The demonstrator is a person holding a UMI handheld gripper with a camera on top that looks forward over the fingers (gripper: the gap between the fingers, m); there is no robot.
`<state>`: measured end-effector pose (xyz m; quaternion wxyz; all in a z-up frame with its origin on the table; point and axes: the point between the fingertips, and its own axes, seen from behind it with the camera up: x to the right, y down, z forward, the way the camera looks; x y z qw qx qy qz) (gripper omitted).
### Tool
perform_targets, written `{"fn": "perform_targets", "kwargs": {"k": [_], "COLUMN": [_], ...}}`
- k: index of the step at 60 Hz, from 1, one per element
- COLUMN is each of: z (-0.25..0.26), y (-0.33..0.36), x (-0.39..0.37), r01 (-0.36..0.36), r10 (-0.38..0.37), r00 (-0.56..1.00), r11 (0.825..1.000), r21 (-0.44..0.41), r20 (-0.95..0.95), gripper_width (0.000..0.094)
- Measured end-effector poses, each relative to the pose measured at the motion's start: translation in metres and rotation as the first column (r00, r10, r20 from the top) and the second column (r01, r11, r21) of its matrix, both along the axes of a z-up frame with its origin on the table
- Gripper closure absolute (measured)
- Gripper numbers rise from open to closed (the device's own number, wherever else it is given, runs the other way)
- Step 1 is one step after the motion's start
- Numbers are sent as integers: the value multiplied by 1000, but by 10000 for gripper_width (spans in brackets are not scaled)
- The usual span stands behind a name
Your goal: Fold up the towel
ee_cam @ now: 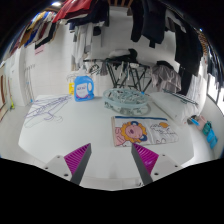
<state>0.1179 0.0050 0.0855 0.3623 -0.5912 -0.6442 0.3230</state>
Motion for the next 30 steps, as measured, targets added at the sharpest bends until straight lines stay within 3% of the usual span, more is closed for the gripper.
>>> {"fn": "perform_targets", "kwargs": {"k": [30], "z": [-90], "y": [18], "x": [-165], "r01": [-5], "r10": [7], "r00": [998], "r11": [999], "r21": [-40], "r20": [57], "gripper_width": [80]}}
